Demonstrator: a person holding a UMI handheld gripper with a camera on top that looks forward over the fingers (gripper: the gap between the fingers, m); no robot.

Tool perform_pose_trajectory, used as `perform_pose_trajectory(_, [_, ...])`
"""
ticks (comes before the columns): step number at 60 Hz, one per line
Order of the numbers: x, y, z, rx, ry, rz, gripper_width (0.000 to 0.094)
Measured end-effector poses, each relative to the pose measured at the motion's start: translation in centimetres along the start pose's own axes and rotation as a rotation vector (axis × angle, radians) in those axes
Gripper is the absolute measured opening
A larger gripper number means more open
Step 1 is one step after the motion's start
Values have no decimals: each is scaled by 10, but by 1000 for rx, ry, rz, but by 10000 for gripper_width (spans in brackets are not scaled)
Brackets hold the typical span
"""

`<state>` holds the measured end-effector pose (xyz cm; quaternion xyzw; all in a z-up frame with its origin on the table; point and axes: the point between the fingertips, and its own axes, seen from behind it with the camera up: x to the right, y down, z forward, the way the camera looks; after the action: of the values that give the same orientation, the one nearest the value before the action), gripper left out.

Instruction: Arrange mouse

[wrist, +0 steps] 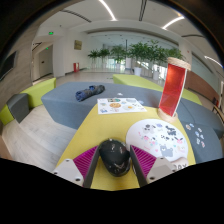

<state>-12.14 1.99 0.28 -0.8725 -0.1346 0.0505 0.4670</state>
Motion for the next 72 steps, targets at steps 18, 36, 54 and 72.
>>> perform_pose_trajectory(18, [0,-6,13,0,41,16,563])
perform_pose_trajectory(36, [-10,-16,7,-1,-15,72,465])
perform_pose_trajectory(54, [91,-134,-38,223,172,37,464])
perform_pose_trajectory(72, [152,-27,18,-2,225,120,462])
